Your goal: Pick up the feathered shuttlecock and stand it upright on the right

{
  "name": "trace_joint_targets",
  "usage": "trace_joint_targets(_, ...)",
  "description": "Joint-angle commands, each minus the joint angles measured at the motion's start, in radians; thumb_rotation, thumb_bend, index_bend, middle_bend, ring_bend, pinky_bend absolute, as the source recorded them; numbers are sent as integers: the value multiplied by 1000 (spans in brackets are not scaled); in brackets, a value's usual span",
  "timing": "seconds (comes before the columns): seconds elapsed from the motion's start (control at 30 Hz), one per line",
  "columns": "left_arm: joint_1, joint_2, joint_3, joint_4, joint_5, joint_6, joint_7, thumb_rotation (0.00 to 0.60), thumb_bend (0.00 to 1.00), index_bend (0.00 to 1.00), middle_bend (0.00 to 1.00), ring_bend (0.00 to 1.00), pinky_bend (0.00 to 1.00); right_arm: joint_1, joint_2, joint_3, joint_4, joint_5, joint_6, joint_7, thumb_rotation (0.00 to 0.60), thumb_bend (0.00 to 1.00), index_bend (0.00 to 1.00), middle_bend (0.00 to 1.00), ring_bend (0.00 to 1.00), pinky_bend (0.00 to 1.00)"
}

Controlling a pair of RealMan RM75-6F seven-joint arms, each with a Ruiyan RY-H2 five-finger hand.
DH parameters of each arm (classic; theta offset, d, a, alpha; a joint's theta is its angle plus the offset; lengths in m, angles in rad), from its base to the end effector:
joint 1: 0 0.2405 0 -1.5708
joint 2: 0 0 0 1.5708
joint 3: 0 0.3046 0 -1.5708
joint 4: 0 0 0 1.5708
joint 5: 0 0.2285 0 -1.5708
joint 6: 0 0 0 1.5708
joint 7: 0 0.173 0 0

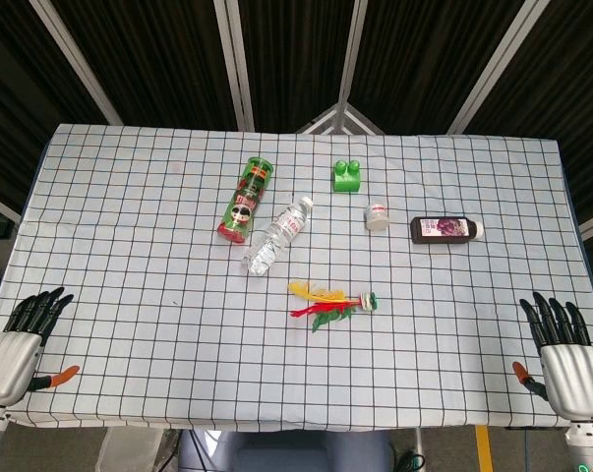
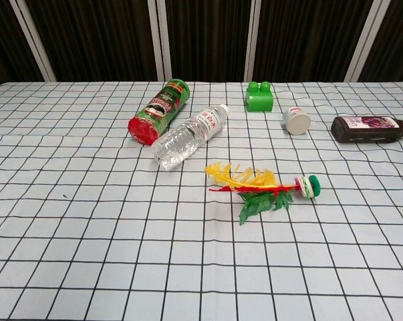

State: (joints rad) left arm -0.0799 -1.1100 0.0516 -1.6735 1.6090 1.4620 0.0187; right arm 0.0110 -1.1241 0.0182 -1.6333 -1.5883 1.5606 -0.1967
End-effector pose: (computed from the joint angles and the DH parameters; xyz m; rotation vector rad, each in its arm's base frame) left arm -0.3433 0.1870 0.1344 -1.5352 -0.9806 -0.9034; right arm -0.3549 -0.1810 0.1603 1.4442 -0.7504 0.7955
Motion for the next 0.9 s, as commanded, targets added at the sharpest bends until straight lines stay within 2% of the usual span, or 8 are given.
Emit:
trace_joint_targets(0.03, 0, 0, 0, 0, 0, 0, 0, 600, 0, 0, 0, 0, 0, 0, 0, 0, 0, 0, 0, 0, 600, 278, 0, 0, 0, 0)
trace_joint_targets(0.37, 1, -2, -1, 0, -1, 1, 3, 600, 0, 0, 0, 0, 0, 32, -10, 16, -34, -10, -29, 50, 600, 278, 2, 0, 0, 0)
trace_joint_targets(0.43, 0, -3, -2, 0, -2, 0, 4, 600, 0, 0, 0, 0, 0, 57, -14, 26, -53, -20, -49, 72, 600, 278, 71, 0, 0, 0)
trace_joint_targets(0.47, -1, -3, -2, 0, -2, -2, 5, 600, 0, 0, 0, 0, 0, 70, -19, 33, -60, -25, -60, 79, 600, 278, 136, 7, 0, 0)
trace_joint_targets(0.53, -2, -4, -2, -1, -4, -5, 7, 600, 0, 0, 0, 0, 0, 106, -39, 53, -82, -25, -94, 88, 600, 279, 293, 60, 0, 0)
trace_joint_targets(0.6, -3, -4, -3, -2, -6, -7, 9, 600, 0, 0, 0, 0, 0, 140, -67, 70, -110, -14, -133, 95, 600, 279, 388, 129, 0, 0)
trace_joint_targets(0.7, -2, -3, -3, -4, -8, -6, 7, 600, 0, 0, 0, 0, 0, 194, -127, 97, -138, 17, -200, 84, 600, 278, 445, 173, 0, 0)
trace_joint_targets(0.9, -3, 1, -2, -7, -11, -10, -3, 600, 0, 0, 0, 0, 0, 282, -279, 126, -118, 69, -302, -18, 600, 278, 506, 212, 0, 0)
